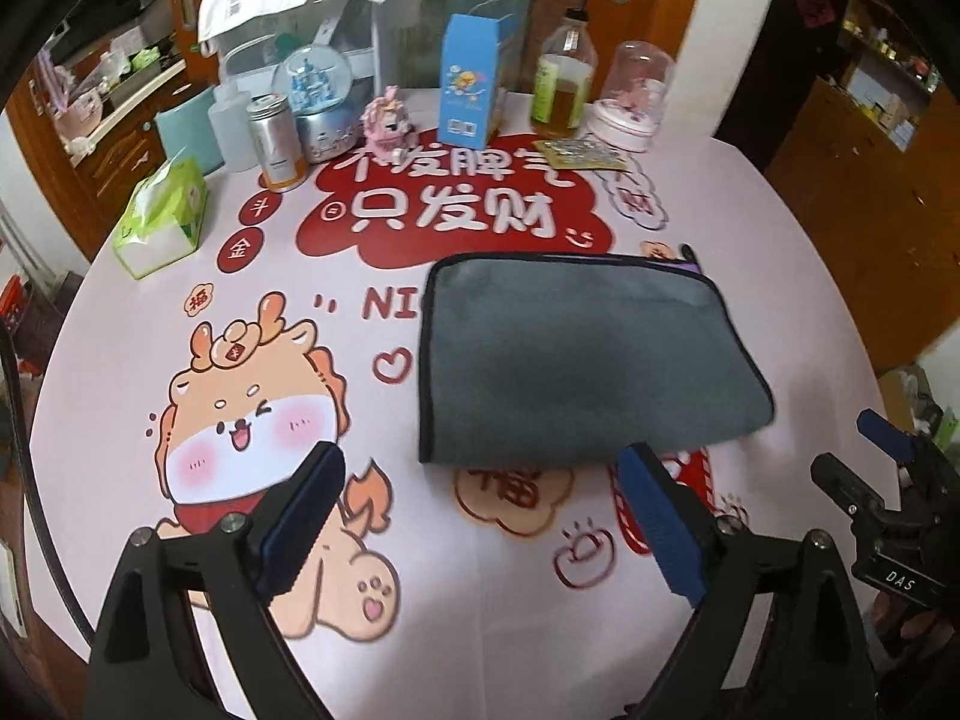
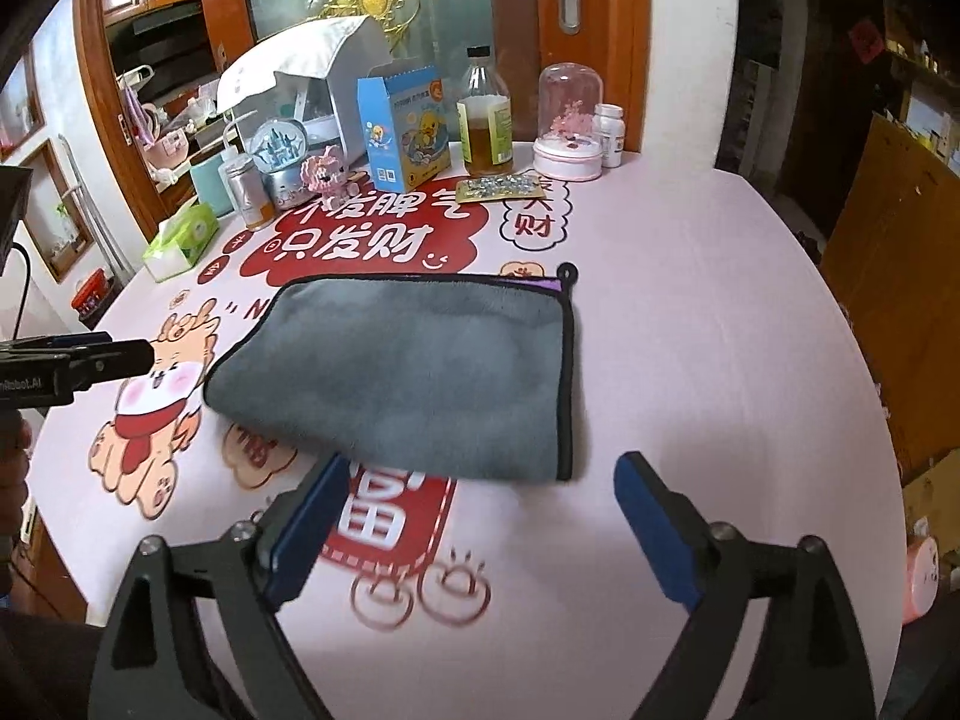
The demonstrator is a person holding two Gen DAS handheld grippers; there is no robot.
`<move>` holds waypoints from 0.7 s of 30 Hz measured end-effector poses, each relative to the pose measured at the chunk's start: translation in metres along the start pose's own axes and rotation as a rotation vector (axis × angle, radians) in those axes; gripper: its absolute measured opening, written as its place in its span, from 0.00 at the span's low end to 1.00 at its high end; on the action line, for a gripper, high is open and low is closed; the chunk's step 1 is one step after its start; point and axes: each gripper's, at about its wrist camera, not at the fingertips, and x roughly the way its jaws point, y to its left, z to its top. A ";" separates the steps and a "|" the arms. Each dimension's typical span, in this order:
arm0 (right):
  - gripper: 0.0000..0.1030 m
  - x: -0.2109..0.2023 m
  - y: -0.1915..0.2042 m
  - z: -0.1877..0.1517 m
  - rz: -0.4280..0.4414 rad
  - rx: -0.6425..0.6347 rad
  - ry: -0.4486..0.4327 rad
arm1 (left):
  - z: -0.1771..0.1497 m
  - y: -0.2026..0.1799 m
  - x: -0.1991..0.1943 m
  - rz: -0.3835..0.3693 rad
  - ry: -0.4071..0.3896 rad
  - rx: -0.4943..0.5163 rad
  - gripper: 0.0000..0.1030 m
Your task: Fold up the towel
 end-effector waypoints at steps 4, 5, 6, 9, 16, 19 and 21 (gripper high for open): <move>0.92 -0.025 -0.002 -0.010 0.003 0.016 -0.006 | -0.010 -0.013 -0.021 -0.030 -0.019 0.018 0.90; 0.93 -0.035 -0.001 -0.014 -0.003 0.015 -0.011 | -0.013 -0.016 -0.026 -0.031 -0.024 0.026 0.91; 0.93 -0.042 -0.001 -0.016 -0.007 0.013 -0.015 | -0.016 -0.020 -0.031 -0.030 -0.025 0.035 0.91; 0.95 -0.062 0.000 -0.022 -0.015 0.010 -0.018 | -0.026 -0.033 -0.048 -0.032 -0.034 0.057 0.91; 0.96 -0.104 0.005 -0.031 -0.012 0.013 -0.021 | -0.044 -0.050 -0.092 -0.068 -0.073 0.033 0.91; 0.96 -0.122 0.008 -0.032 -0.004 0.018 -0.024 | -0.050 -0.053 -0.107 -0.071 -0.084 0.020 0.91; 0.96 -0.134 0.010 -0.033 0.001 0.023 -0.027 | -0.054 -0.054 -0.115 -0.072 -0.090 0.013 0.91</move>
